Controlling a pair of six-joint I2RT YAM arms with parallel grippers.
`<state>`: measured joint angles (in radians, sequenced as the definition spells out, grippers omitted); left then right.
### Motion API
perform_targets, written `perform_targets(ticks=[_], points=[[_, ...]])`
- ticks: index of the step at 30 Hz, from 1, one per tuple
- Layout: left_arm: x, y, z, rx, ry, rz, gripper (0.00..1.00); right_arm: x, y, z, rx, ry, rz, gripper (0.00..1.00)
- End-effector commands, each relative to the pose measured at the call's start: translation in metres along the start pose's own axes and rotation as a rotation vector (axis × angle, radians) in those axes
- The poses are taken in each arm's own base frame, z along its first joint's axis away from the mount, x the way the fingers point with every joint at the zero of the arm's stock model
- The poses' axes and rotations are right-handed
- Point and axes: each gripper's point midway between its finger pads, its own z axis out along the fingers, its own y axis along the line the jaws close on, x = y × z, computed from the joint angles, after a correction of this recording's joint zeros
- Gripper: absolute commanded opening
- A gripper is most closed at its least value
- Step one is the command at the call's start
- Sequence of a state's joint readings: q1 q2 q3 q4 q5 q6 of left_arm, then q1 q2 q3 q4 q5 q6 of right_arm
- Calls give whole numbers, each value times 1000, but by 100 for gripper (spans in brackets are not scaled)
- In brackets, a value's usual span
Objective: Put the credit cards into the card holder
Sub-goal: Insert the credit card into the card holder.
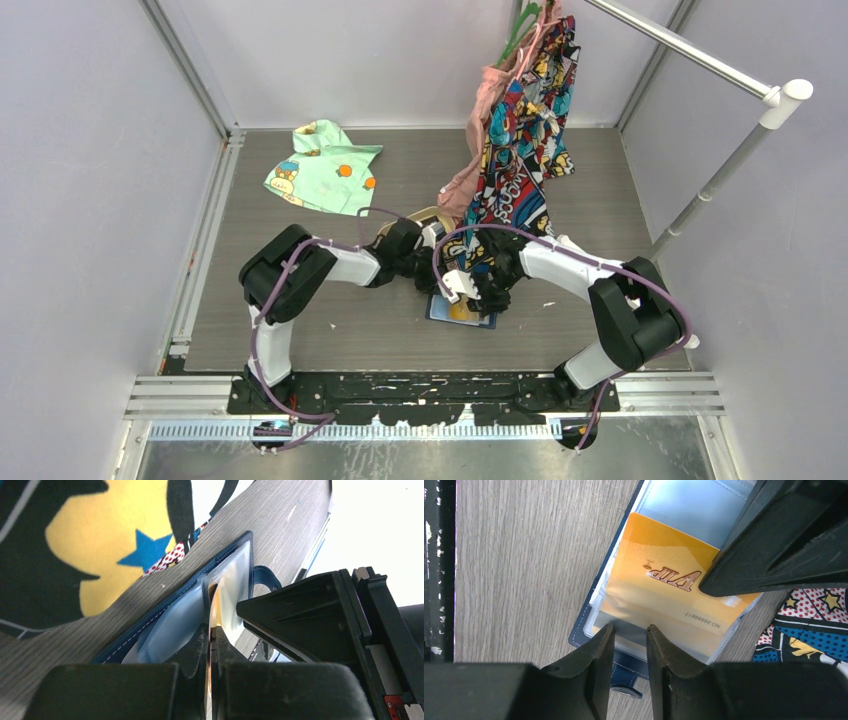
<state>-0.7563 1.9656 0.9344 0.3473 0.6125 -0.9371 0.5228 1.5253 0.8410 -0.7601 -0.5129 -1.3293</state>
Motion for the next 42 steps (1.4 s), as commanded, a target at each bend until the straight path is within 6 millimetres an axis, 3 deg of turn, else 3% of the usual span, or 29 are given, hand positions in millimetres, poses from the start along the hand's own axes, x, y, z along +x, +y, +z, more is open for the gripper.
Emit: perform_targets(ticks=[1, 7, 12, 20, 28, 33, 42], points=[[24, 16, 10, -58, 98, -23, 0, 19, -4, 3, 13, 89, 9, 37], [25, 20, 13, -67, 107, -32, 0, 1, -11, -17, 60, 25, 35, 39], [24, 19, 14, -66, 112, -34, 3, -30, -7, -33, 48, -98, 31, 39], [26, 22, 16, -68, 118, -43, 6, -86, -9, -12, 19, -164, 20, 18], [26, 23, 16, -69, 116, -45, 7, -81, -25, 20, 123, -10, -18, 15], [25, 22, 16, -66, 116, -43, 8, -78, -35, 23, 179, 23, -18, 15], [27, 23, 15, -67, 118, -43, 11, -64, -30, 30, 179, 101, -53, 15]])
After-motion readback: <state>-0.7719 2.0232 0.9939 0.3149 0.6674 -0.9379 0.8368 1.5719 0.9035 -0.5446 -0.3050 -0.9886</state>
